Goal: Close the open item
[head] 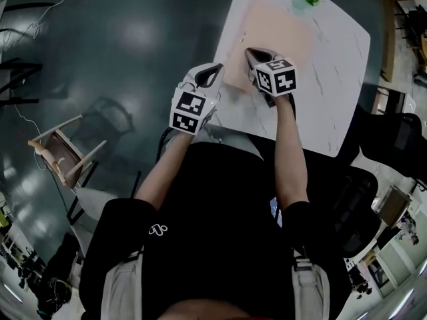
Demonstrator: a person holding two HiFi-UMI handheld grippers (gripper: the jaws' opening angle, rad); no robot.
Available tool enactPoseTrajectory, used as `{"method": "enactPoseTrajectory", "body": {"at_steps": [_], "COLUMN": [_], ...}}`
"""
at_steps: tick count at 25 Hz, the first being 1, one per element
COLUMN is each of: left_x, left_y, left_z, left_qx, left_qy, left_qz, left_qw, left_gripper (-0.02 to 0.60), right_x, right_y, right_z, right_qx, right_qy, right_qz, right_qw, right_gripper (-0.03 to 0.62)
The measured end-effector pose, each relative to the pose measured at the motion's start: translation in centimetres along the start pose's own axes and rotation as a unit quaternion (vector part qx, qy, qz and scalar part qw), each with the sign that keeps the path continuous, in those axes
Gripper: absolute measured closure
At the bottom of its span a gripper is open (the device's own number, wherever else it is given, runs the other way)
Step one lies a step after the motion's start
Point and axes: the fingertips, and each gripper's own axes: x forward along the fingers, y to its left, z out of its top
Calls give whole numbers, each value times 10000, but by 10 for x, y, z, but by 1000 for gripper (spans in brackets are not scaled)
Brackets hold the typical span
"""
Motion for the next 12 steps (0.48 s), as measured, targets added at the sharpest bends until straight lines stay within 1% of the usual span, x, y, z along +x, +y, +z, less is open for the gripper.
{"method": "enactPoseTrajectory", "body": {"at_steps": [4, 8, 12], "left_x": [8, 14, 20], "left_y": [7, 13, 16], "left_z": [-1, 1, -2], "left_qx": [-35, -90, -98], "left_qy": [100, 150, 242], "left_qz": [34, 17, -39], "left_qw": [9999, 9998, 9997], "left_gripper": [581, 581, 581], "right_x": [13, 25, 26], "right_y": [-19, -22, -21], "right_z": [15, 20, 19], "right_qx": [-287, -599, -530], "right_qy": [122, 391, 422], "right_qz": [-333, -429, -487], "right_qw": [9990, 9965, 9965], "right_gripper": [603, 603, 602]}}
